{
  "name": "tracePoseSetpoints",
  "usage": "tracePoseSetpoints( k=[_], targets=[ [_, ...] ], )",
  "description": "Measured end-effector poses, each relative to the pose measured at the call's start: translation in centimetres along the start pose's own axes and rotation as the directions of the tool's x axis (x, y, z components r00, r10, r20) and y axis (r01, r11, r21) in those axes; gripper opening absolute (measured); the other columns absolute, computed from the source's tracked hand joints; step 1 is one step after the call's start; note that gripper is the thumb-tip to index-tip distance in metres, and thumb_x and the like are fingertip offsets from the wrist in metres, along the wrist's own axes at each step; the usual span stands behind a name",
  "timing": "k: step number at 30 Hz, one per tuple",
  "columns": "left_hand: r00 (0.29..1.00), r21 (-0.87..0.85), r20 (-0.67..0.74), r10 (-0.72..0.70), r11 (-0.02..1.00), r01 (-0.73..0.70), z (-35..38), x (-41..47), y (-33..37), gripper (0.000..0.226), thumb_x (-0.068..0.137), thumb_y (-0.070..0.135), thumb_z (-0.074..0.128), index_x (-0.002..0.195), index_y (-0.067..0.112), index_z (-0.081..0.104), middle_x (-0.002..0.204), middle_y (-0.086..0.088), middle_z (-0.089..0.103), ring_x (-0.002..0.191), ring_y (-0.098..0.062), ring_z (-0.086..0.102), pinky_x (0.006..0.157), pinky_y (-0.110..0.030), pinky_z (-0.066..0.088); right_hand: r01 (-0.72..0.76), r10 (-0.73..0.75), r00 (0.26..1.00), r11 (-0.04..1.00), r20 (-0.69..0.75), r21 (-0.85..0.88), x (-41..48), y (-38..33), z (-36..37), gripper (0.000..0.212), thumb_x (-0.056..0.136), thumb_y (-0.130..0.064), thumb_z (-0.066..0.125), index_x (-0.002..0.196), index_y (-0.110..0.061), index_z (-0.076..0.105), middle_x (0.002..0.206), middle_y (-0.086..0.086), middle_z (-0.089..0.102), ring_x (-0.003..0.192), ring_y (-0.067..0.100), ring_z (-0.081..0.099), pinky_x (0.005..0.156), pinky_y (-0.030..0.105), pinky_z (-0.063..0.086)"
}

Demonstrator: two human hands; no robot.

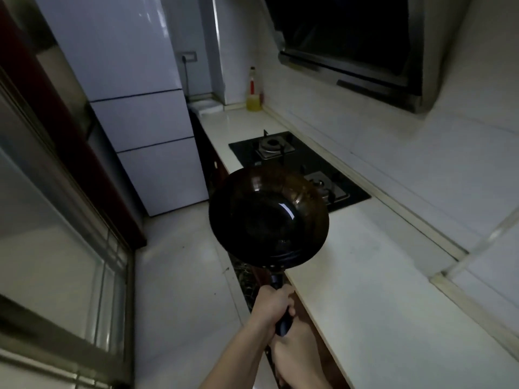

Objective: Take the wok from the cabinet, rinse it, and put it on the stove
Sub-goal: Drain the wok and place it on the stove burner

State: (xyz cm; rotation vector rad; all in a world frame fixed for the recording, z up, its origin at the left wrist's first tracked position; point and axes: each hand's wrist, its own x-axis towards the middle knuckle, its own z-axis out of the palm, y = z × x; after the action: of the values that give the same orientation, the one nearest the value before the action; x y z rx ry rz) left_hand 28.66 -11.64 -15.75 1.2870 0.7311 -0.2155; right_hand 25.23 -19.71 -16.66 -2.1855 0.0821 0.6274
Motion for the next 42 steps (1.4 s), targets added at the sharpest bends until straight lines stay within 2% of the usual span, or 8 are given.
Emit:
tracePoseSetpoints(
  k=[4, 9, 17, 23, 28, 31, 33, 42],
  targets=[
    [0.999, 0.027, 0.036, 0.000, 1.000, -0.001, -4.0, 4.0, 3.3, 0.014, 0.095, 0.014, 0.058, 0.084, 0.007, 0.052, 0.053, -0.001, 0.050, 0.044, -0.016, 0.048, 0.055, -0.032, 0.045, -0.063, 0.065, 0.997, 0.997, -0.036, 0.053, 3.4, -4.2, 3.2, 0.017, 0.090, -0.023, 0.058, 0.106, -0.017, 0.059, 0.099, 0.002, 0.066, 0.104, 0.025, 0.066, 0.076, 0.027, 0.050],
    [0.993, 0.094, 0.114, 0.006, 0.995, -0.017, -9.1, 8.5, 8.5, 0.015, 0.094, 0.014, 0.057, 0.081, 0.008, 0.052, 0.058, -0.003, 0.050, 0.045, -0.014, 0.048, 0.053, -0.027, 0.043, -0.055, 0.067, 0.994, 0.989, -0.084, 0.140, 7.4, -10.2, 7.2, 0.015, 0.086, -0.015, 0.059, 0.100, -0.013, 0.064, 0.082, -0.004, 0.066, 0.071, 0.005, 0.062, 0.050, 0.010, 0.040],
    [0.978, 0.138, 0.210, -0.022, 0.990, -0.008, -13.5, 14.1, 14.6, 0.020, 0.093, 0.012, 0.058, 0.075, 0.016, 0.049, 0.051, 0.001, 0.048, 0.046, -0.014, 0.046, 0.058, -0.030, 0.042, -0.071, 0.097, 0.987, 0.980, -0.132, 0.187, 13.1, -16.2, 10.3, 0.005, 0.083, -0.011, 0.060, 0.087, -0.009, 0.062, 0.074, -0.002, 0.066, 0.064, 0.006, 0.061, 0.049, 0.010, 0.040],
    [0.962, 0.157, 0.270, -0.037, 0.988, -0.006, -11.7, 20.4, 17.6, 0.019, 0.092, 0.012, 0.059, 0.075, 0.010, 0.050, 0.049, -0.003, 0.048, 0.043, -0.016, 0.047, 0.059, -0.033, 0.046, -0.121, 0.136, 0.983, 0.985, -0.120, 0.125, 21.2, -17.9, 10.1, 0.016, 0.097, -0.017, 0.052, 0.088, -0.030, 0.048, 0.094, -0.008, 0.057, 0.102, 0.019, 0.062, 0.078, 0.016, 0.037],
    [0.963, 0.212, 0.267, -0.046, 0.977, -0.012, -9.4, 25.2, 22.3, 0.015, 0.094, 0.005, 0.056, 0.081, 0.010, 0.049, 0.052, -0.003, 0.043, 0.042, -0.014, 0.044, 0.048, -0.027, 0.047, -0.043, 0.094, 0.969, 0.974, -0.227, 0.221, 24.8, -22.0, 7.0, 0.011, 0.086, -0.013, 0.058, 0.096, -0.012, 0.056, 0.091, 0.007, 0.067, 0.084, 0.021, 0.066, 0.069, 0.023, 0.047],
    [0.959, 0.235, 0.280, -0.045, 0.972, -0.023, -7.6, 28.0, 24.7, 0.019, 0.093, 0.002, 0.056, 0.077, 0.009, 0.050, 0.050, -0.004, 0.043, 0.041, -0.016, 0.044, 0.050, -0.029, 0.048, -0.006, 0.076, 0.969, 0.958, -0.233, 0.287, 27.3, -23.4, 4.8, 0.007, 0.090, -0.018, 0.057, 0.096, -0.016, 0.055, 0.083, 0.007, 0.067, 0.061, 0.018, 0.065, 0.047, 0.017, 0.046],
    [0.954, 0.261, 0.295, -0.046, 0.965, -0.034, -5.9, 29.7, 25.4, 0.023, 0.092, -0.002, 0.055, 0.073, 0.009, 0.051, 0.051, -0.005, 0.042, 0.041, -0.016, 0.044, 0.053, -0.032, 0.048, 0.007, 0.088, 0.959, 0.944, -0.271, 0.329, 28.9, -23.2, 3.6, 0.008, 0.087, -0.023, 0.057, 0.094, -0.018, 0.056, 0.080, 0.007, 0.068, 0.058, 0.020, 0.063, 0.050, 0.026, 0.050],
    [0.858, 0.412, 0.474, -0.198, 0.911, -0.017, -0.2, 35.1, 26.7, 0.025, 0.091, 0.003, 0.060, 0.068, 0.009, 0.055, 0.049, -0.002, 0.045, 0.042, -0.016, 0.047, 0.056, -0.033, 0.048, -0.085, 0.295, 0.889, 0.858, -0.350, 0.507, 33.2, -23.3, -0.1, 0.007, 0.088, -0.017, 0.059, 0.087, -0.010, 0.058, 0.068, 0.008, 0.065, 0.035, 0.014, 0.057, 0.036, 0.025, 0.043]
  ],
)
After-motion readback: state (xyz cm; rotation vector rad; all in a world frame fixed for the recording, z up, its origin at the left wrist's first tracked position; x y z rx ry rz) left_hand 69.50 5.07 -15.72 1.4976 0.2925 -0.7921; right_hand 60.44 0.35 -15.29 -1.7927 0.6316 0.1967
